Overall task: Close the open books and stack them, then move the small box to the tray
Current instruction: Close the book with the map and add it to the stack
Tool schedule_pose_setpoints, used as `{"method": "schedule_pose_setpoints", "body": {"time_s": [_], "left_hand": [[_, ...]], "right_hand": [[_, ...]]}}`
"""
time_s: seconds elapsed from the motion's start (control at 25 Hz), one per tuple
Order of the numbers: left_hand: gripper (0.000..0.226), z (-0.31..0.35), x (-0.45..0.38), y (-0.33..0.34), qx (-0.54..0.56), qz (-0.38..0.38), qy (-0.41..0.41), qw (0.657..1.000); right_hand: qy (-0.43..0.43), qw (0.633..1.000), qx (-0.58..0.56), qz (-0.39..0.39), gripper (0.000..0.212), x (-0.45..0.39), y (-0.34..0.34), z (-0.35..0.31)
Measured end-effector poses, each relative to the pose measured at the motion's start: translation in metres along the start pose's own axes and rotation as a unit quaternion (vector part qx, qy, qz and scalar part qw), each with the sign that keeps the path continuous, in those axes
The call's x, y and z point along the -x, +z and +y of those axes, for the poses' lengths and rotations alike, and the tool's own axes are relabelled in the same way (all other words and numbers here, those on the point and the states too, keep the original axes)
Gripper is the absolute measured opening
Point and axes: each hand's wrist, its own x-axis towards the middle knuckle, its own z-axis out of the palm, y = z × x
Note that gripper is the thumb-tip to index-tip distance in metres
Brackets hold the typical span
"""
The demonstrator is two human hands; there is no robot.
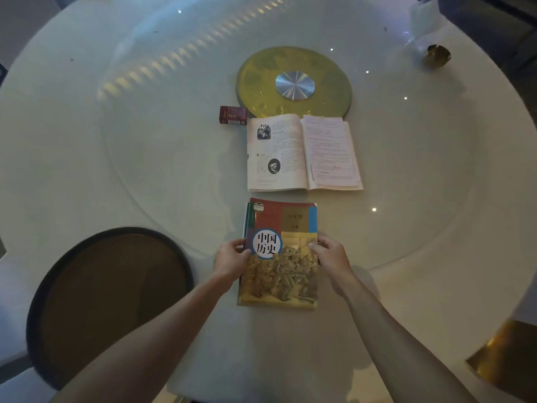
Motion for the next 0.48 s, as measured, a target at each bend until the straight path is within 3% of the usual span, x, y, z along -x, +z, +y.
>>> {"method": "schedule_pose_setpoints", "body": {"time_s": [0.24, 0.48], "left_hand": [[0.042, -0.005, 0.008, 0.002, -0.131, 0.034, 0.076, 0.988], [0.035, -0.006, 0.015, 0.007, -0.099, 0.024, 0.058, 0.993]], "right_hand": [[-0.043, 0.995, 0.085, -0.028, 0.018, 0.004, 0.001, 0.012], [-0.004, 0.996, 0.082, -0.027, 0.022, 0.009, 0.001, 0.019]]}}
